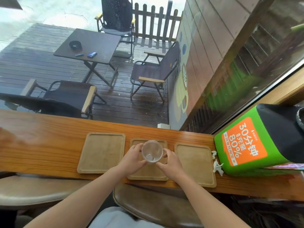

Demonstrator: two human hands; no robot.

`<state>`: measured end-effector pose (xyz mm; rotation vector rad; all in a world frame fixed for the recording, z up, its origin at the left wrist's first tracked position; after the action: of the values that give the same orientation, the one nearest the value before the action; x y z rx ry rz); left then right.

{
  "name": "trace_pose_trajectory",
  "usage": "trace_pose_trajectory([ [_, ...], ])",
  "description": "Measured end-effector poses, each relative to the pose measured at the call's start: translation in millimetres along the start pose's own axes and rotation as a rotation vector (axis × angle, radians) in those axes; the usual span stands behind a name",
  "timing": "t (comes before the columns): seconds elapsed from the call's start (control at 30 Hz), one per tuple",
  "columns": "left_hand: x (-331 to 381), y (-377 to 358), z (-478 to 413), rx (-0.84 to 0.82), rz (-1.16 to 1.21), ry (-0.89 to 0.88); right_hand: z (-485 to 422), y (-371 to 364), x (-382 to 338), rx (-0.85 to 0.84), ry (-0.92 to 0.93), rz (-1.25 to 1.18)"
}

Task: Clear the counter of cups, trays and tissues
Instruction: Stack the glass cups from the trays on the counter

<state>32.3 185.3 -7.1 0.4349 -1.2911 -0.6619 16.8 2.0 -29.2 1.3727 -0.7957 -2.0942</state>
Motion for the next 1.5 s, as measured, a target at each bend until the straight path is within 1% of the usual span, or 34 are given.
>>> trace_pose_trajectory([
  [0.07,-3,1,-3,0.022,0.017,0.039,-1,0,3,0.004,-0.043,-0.012],
  [0.13,-9,3,-6,0.042,0.052,0.115,-3,1,4,-0.008,-0.12,-0.051],
  [0.27,-13,-2,-9,0.007,0.175,0.276,-2,-4,-3,-0.081,-0.261,-0.204],
  [0.4,-14,-11,-7,-0.072,0.204,0.32,1,-10,-7,-0.113,-0.259,-0.229],
  [0.57,-18,-13,-2,-0.06,0.231,0.343,4,-12,-6,-0.118,-0.267,-0.251],
  [0.7,-17,-11,1,-0.042,0.244,0.33,8,-11,-6,-0.115,-0.261,-0.253],
  [0.87,-17,-3,8,-0.026,0.275,0.256,16,-7,-12,-0.117,-0.212,-0.243],
  [1.03,-8,1,15,-0.102,0.368,0.2,24,8,-14,-0.136,-0.178,-0.272],
  [1.13,7,-2,19,-0.134,0.422,0.188,27,27,-11,-0.08,-0.179,-0.334],
  [1.23,35,-10,27,-0.124,0.449,0.133,38,53,1,-0.013,-0.176,-0.402],
  [1.33,53,-18,31,-0.113,0.458,0.102,48,70,9,0.012,-0.162,-0.466],
  [1.5,111,-58,56,-0.203,0.425,-0.016,91,124,50,0.136,-0.182,-0.579],
])
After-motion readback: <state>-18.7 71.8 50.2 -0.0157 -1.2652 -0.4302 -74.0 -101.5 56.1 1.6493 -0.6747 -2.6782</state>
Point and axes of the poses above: each hand's wrist, its own z-axis away from the middle knuckle, its own y-axis out of the back of the hand, x = y × z, the point moved 5 cm from there along -z, towards the middle knuckle, and after that the axes turned 13 degrees about x, right-handed, at the moved point
